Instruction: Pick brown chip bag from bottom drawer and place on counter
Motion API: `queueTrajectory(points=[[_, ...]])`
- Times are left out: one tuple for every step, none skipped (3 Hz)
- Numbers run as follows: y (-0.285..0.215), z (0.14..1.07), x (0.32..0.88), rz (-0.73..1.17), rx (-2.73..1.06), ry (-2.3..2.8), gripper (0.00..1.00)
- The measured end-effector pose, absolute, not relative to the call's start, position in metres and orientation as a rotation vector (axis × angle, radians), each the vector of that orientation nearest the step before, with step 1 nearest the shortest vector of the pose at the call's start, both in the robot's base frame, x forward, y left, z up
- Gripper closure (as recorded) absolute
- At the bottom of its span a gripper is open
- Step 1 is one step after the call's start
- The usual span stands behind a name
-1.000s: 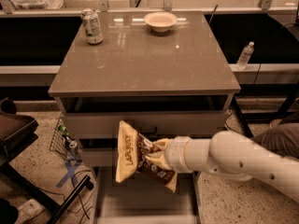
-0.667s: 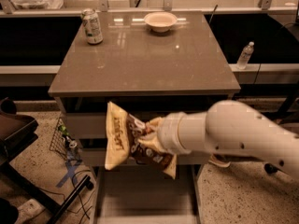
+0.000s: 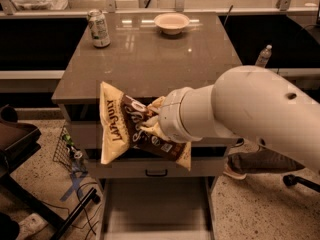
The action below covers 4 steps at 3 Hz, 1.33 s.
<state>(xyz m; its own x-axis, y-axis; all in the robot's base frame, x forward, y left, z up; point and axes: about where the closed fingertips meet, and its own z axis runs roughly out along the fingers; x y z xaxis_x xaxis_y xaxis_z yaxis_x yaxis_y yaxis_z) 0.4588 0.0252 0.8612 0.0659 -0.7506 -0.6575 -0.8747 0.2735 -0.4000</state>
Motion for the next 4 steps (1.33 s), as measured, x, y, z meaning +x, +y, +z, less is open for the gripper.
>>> queueTrajectory(points=[[0.025,0.861,0.459,0.186,-1.5,1.704,1.0],[0.02,0.869,0.468,0.166,-1.477,1.722,1.0],[0.002,0.892,0.497,0.133,-1.454,1.772,1.0],[-0.04,0.935,0.561,0.015,-1.483,1.867,1.0]])
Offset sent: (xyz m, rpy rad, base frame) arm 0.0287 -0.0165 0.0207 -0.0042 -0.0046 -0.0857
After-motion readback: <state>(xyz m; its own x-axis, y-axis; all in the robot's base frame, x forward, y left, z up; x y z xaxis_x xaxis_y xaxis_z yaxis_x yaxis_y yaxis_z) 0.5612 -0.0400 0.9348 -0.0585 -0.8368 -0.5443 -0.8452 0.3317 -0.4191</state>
